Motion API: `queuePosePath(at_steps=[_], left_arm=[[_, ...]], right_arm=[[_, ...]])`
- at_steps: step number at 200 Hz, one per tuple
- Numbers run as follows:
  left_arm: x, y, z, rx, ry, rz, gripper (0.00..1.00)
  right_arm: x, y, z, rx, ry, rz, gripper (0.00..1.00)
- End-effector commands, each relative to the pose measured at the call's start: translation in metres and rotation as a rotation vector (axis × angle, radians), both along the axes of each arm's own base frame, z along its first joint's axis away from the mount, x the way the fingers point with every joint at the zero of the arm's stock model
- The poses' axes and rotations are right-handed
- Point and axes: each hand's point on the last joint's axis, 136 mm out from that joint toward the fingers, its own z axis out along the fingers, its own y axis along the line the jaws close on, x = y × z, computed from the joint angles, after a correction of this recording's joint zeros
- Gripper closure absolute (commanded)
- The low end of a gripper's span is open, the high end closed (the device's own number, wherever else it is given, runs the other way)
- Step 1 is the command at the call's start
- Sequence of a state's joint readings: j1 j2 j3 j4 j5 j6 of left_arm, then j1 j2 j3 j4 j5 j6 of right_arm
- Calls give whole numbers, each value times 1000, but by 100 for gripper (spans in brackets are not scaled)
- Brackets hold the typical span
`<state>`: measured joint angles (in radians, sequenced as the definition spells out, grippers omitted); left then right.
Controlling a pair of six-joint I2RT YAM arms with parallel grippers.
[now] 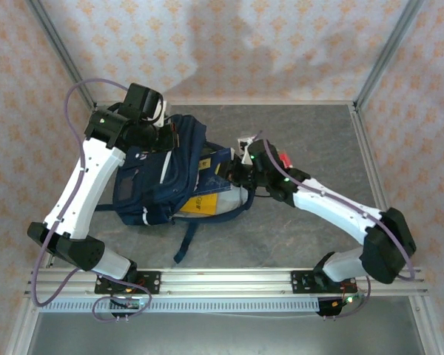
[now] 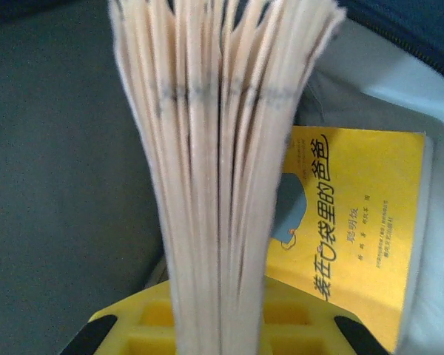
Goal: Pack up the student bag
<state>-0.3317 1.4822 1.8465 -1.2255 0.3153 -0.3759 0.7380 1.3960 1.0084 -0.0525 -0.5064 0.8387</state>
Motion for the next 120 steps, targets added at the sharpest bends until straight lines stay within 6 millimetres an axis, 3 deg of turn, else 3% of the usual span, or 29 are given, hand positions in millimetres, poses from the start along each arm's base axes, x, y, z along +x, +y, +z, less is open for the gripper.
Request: queuePosePath(at_steps=[1, 63, 85, 120], left_arm=[[15, -14, 65, -128, -215, -31, 100], [19, -19, 79, -191, -249, -46, 100], [25, -21, 83, -212, -263, -51, 100], [33, -21, 87, -245, -266, -37, 100]], right_arm=[[27, 21, 39, 109, -106, -79, 100], [47, 96, 8, 122, -122, -45, 99], [43, 122, -20, 82, -89, -19, 89], [31, 161, -54, -3, -72, 74, 84]])
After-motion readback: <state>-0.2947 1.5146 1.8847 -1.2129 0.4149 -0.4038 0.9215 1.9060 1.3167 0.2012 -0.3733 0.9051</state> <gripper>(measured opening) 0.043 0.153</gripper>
